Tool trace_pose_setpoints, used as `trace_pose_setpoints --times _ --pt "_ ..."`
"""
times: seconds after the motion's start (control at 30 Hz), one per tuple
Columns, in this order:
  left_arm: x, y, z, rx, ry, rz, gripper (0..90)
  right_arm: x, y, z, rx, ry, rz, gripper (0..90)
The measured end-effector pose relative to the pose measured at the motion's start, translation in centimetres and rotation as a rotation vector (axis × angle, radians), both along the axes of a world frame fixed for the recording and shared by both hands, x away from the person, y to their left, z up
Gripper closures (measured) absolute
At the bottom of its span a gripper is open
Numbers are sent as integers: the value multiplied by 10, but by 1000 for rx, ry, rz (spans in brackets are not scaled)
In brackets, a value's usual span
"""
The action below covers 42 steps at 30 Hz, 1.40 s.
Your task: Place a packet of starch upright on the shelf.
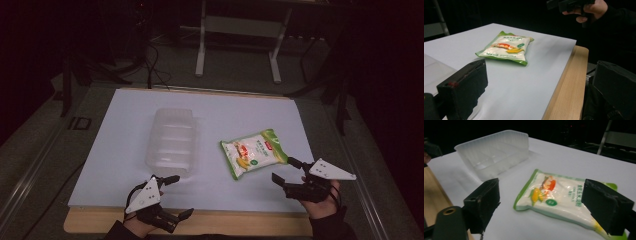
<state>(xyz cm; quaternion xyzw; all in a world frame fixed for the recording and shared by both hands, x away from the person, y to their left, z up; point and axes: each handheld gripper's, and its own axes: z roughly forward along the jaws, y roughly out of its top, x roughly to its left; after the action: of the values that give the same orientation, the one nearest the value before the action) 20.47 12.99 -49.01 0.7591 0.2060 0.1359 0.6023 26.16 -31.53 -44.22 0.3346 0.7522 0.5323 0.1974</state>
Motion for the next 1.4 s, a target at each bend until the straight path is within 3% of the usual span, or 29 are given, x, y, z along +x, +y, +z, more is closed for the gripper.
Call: trace_pose_setpoints --times 0.43,0.57,0.8,1.2,1.4 --pt "-1 -1 1 7 9 -12 0 29 -16 0 -17 7 -41 231" --pt "-3 -4 0 31 6 -26 0 49 -18 -1 -18 34 -61 231" --pt "-3 -5 0 20 8 -18 1 73 -18 -17 -39 99 -85 234" --pt "-4 -3 1 8 -4 -5 32 102 -13 -42 -98 149 -107 241" --pt "-3 -1 2 3 20 19 24 115 -12 -56 -135 197 -123 263"
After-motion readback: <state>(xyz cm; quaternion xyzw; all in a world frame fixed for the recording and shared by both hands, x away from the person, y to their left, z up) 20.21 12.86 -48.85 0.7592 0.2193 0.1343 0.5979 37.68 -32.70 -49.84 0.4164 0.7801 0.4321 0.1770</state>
